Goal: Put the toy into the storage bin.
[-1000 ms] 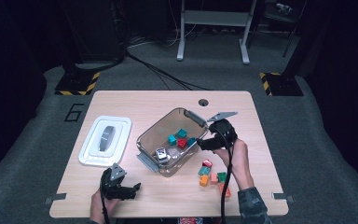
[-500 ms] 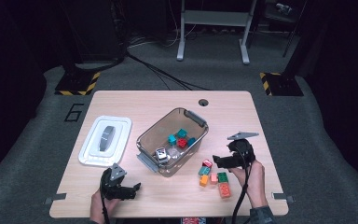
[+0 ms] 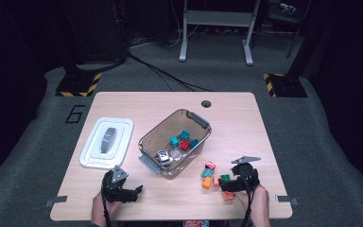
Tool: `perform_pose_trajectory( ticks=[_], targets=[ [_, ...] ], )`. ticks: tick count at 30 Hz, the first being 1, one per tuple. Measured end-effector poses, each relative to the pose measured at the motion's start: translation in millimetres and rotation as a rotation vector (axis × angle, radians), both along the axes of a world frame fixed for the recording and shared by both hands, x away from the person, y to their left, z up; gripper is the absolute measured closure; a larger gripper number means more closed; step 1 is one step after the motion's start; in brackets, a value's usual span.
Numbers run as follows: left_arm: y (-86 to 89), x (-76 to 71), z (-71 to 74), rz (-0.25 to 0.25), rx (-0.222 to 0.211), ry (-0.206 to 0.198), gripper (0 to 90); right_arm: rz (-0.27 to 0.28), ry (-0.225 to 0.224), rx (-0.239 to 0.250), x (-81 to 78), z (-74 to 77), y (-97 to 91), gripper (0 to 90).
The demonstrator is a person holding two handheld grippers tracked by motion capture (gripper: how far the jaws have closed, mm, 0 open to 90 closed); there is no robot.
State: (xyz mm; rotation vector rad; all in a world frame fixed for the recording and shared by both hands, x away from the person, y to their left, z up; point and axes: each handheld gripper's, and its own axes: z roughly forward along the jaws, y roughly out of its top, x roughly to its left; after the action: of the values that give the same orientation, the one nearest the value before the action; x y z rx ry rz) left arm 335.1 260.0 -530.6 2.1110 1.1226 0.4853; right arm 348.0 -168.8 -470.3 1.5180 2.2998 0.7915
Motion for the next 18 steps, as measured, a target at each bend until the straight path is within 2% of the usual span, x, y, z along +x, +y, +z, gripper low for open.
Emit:
perform_pose_trajectory(
  ticks=[1,4,6,7,18],
  targets=[
    [0.1,0.1,0.0,-0.001,0.001,-0.001,5.4,-0.01,0.021,0.005,-3.7,-5.0,0.5,10.5],
    [0.1,0.1,0.1,-0.002,0.002,-0.001,5.4,-0.016,0.029,0.001,-7.9,-12.2,-0.4,13.4],
    [0.1,0.1,0.0,-0.001,0.001,0.0,5.3,-0.033,0.054,0.001,-11.7,-15.9,-0.4,14.7],
    [0.1,0.1,0.0,-0.001,0.002,-0.002,5.4,-0.026,0.048,-0.006,-12.0,-17.8,-1.3,17.2],
    [0.1,0.0,0.1,0.0,0.003,-0.002,5.4,-0.04,0.082,0.001,-15.3,-21.7,-7.2,40.1]
  ],
)
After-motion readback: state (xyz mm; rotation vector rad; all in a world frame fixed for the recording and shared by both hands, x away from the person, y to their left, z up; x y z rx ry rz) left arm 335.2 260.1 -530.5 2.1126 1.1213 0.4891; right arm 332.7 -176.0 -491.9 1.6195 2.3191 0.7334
